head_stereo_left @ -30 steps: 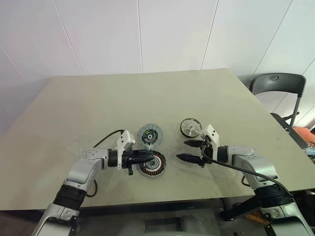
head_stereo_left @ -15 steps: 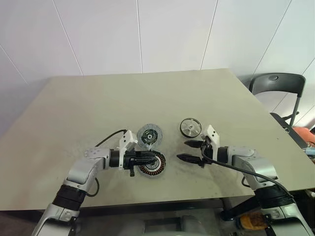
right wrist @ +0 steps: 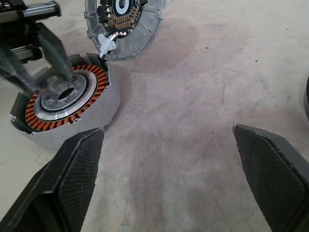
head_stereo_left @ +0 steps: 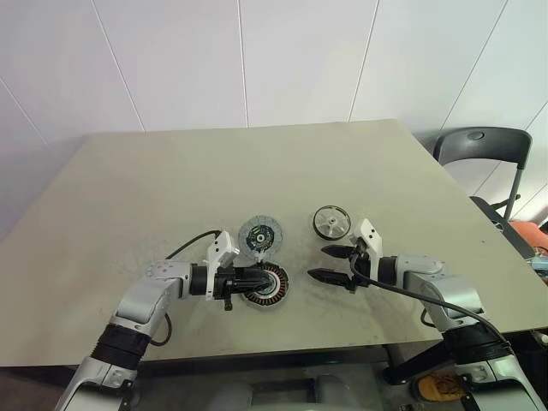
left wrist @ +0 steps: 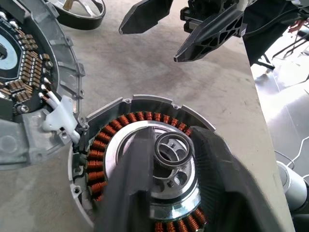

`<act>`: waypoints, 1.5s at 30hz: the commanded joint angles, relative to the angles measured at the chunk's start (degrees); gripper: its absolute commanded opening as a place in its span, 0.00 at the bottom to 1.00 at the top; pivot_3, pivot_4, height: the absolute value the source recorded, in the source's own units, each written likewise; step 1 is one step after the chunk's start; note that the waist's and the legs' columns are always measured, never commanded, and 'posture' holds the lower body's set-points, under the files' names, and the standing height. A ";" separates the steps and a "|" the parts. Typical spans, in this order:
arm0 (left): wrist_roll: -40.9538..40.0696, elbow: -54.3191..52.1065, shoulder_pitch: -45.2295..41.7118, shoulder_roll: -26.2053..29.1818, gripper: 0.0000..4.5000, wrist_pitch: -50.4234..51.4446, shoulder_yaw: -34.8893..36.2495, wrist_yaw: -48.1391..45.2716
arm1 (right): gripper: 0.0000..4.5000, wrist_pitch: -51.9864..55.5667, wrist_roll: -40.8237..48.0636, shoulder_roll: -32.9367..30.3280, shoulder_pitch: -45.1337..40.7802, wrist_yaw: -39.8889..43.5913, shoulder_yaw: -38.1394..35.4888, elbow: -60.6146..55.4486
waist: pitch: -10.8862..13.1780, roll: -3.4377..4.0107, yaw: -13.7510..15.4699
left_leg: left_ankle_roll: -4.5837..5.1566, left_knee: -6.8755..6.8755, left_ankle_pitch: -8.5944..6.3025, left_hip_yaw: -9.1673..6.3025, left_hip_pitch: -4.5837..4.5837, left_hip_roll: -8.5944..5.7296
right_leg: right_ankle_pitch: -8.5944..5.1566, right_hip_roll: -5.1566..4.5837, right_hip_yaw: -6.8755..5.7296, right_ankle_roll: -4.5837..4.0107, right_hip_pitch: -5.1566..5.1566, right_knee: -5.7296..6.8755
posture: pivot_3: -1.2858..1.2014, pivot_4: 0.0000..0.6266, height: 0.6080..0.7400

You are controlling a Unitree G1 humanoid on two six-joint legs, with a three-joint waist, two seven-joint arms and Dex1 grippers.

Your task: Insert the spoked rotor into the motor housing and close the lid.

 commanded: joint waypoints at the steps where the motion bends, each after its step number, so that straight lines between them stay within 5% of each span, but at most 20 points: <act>1: 0.05 -0.21 -0.75 0.09 0.60 -1.01 0.56 0.03 | 1.00 -0.71 0.34 0.24 -0.75 -0.02 -1.20 -0.72 | 0.00 0.00 0.00 | 0.00 0.00 0.00 0.00 0.00 0.00 | 0.00 0.00 0.00 0.00 0.00 0.00 | 0.52 0.00 1.00; 5: 1.90 2.52 -1.38 0.03 0.89 -4.46 0.85 0.69 | 1.00 -0.74 0.28 0.33 -0.82 -0.18 -1.17 -0.61 | 0.00 0.00 0.02 | 0.00 0.00 0.00 0.00 0.00 0.00 | 0.01 0.00 0.00 -0.02 0.00 0.00 | 0.52 0.00 1.00; 24: -5.41 -1.12 -1.88 -2.85 0.89 -2.73 6.42 2.01 | 1.00 -0.59 0.65 1.04 -0.80 0.07 -1.00 -0.56 | 0.00 0.00 0.01 | 0.00 0.01 0.00 0.00 0.00 0.00 | 0.02 0.00 0.00 -0.02 0.00 0.00 | 0.52 0.00 1.00; 28: -7.09 -2.27 -2.21 -2.49 0.69 -1.04 7.68 2.59 | 1.00 -0.55 0.74 0.93 -0.70 0.14 -1.18 -0.80 | 0.00 0.00 -0.03 | 0.00 0.01 0.00 0.00 0.00 0.00 | 0.02 0.00 0.00 -0.02 0.00 0.00 | 0.52 0.00 1.00; 37: -11.28 -6.59 1.38 0.61 0.01 1.72 11.40 1.90 | 1.00 1.90 5.40 -0.11 -2.19 3.61 -2.68 -6.41 | 0.02 0.03 -0.10 | 0.00 0.00 0.00 0.00 0.00 0.01 | 0.01 0.00 0.00 -0.01 -0.01 0.00 | 0.52 0.00 1.00; 43: -7.66 -2.98 2.05 1.60 0.01 -1.19 13.36 6.36 | 1.00 5.35 8.26 2.67 -6.03 3.81 0.47 -12.89 | 0.02 0.04 -0.05 | 0.00 0.01 0.00 -0.01 0.02 0.02 | -0.06 0.01 0.00 0.09 0.00 0.02 | 0.52 0.00 1.00; 45: -6.66 -2.01 2.49 1.90 0.00 -2.28 13.92 7.58 | 0.91 5.69 7.41 4.78 -8.17 2.86 2.86 -13.35 | 0.02 0.04 -0.15 | 0.00 0.01 0.00 -0.01 0.02 0.03 | -0.05 0.01 0.00 0.08 0.00 0.01 | 0.52 0.00 1.00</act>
